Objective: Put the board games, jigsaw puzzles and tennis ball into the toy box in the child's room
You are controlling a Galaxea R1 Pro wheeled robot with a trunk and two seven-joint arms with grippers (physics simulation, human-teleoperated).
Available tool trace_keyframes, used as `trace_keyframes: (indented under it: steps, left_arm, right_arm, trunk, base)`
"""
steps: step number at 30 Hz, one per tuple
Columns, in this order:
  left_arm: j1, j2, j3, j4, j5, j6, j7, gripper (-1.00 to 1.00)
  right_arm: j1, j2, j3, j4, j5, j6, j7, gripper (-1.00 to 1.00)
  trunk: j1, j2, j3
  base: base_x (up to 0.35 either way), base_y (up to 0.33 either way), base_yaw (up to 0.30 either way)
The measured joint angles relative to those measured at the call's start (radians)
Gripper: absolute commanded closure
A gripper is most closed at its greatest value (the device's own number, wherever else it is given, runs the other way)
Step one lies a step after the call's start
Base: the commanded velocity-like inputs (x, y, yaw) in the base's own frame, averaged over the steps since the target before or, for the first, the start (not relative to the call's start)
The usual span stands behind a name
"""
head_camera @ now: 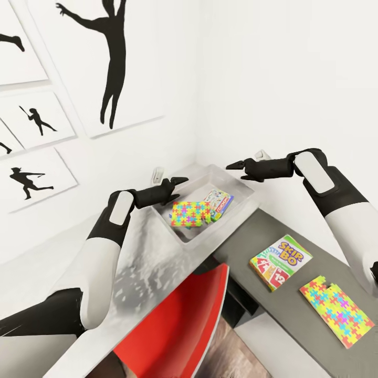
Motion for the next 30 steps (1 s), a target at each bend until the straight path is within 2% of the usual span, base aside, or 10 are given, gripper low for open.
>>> trace_keyframes:
  steps: [5, 11, 24, 30]
  left_arm:
    - [0.0, 0.003, 0.0, 0.0, 0.0, 0.0, 0.0, -1.0]
    - [0.001, 0.018, -0.001, 0.0, 0.0, 0.0, 0.0, -1.0]
    - [0.001, 0.027, -0.001, 0.0, 0.001, 0.0, 0.0, -1.0]
    - [0.001, 0.027, -0.002, 0.0, 0.001, -0.001, 0.0, -1.0]
  right_arm:
    - [0.0, 0.0, 0.0, 0.0, 0.0, 0.0, 0.0, -1.0]
    - [0.001, 0.002, 0.001, 0.0, 0.0, 0.0, 0.0, -1.0]
    - [0.001, 0.001, 0.001, 0.0, 0.001, 0.0, 0.0, -1.0]
    - [0.001, 0.002, 0.001, 0.0, 0.001, 0.0, 0.0, -1.0]
  trunk:
    - [0.0, 0.0, 0.002]
    - [0.0, 0.0, 0.003]
    - [0.0, 0.0, 0.017]
    - [0.0, 0.0, 0.024]
  base:
    - [-0.107, 0.096, -0.035]
    - [-0.222, 0.173, -0.052]
    - [-0.261, 0.17, -0.184]
    - [-0.111, 0.005, -0.204]
